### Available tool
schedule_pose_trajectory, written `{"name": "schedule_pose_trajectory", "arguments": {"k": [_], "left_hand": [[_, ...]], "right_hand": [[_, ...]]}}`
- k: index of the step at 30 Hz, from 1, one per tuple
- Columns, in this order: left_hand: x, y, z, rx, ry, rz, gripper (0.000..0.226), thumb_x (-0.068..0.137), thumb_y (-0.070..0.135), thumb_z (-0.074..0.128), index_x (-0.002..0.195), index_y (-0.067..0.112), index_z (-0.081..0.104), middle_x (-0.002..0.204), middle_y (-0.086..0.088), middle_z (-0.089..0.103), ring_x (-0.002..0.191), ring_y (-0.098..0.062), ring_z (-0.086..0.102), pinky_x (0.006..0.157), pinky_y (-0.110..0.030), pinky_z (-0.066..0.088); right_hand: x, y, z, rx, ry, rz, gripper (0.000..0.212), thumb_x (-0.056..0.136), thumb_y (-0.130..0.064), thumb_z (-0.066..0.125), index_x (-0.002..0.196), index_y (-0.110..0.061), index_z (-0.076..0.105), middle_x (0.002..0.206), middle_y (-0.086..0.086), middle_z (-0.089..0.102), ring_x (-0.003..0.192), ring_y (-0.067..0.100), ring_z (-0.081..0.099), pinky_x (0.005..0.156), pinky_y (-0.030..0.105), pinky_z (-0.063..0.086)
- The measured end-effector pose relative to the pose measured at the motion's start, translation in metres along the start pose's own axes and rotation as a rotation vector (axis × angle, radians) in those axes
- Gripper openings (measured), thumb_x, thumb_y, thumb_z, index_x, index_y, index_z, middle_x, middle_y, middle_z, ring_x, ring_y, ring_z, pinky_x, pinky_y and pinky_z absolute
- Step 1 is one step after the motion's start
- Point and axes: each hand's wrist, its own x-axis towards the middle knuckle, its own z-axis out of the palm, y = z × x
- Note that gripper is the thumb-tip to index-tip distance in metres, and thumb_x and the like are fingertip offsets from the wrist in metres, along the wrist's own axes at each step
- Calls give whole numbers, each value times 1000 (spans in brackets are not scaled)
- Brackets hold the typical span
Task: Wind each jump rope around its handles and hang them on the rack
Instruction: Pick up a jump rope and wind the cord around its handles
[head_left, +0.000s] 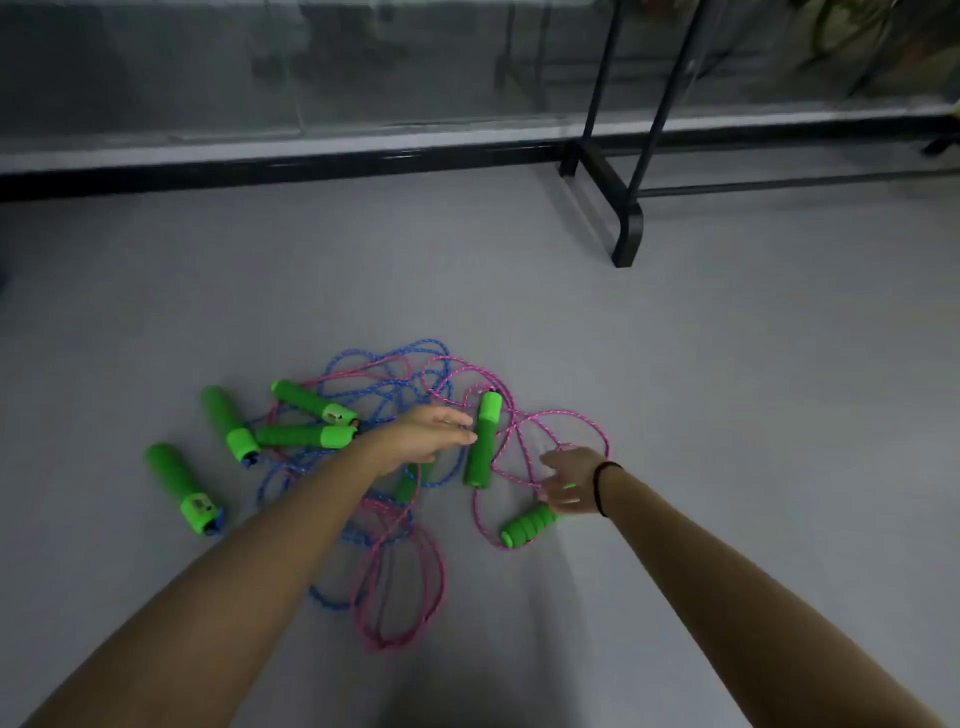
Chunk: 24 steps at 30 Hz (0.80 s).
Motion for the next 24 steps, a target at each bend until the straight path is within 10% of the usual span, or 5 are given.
{"name": "schedule_pose_trajectory", "arguments": {"k": [6,12,19,24], "left_hand": [[33,-9,22,108,4,4,42,86,24,62,127,19,54,132,-5,53,111,-12,49,93,-27,39],[64,-26,40,184,-30,-76,47,88,24,59,133,16,49,135,-9,53,114,-18,53,73,-23,44],[82,-46,62,346,-52,-131,57,83,31,64,135,18,46,143,-7,45,129,-21,45,108,-26,34],[85,-48,62,114,253,-24,26,70,17,79,91,5,71,98,-14,71,85,-17,60,72,-19,44]], "right_hand": [[24,23,13,-233,113,38,34,89,-21,50,117,-1,48,104,18,57,77,31,63,69,41,54],[47,39,22,-347,144,101,34,92,-22,49,119,-1,46,82,13,54,74,28,61,84,38,55],[70,56,20,-349,332,-14,51,84,-24,56,129,-8,40,127,19,43,91,31,52,88,40,52],[60,39,21,-316,380,-167,23,85,-12,50,106,-8,43,121,22,52,107,35,55,84,36,48]]}}
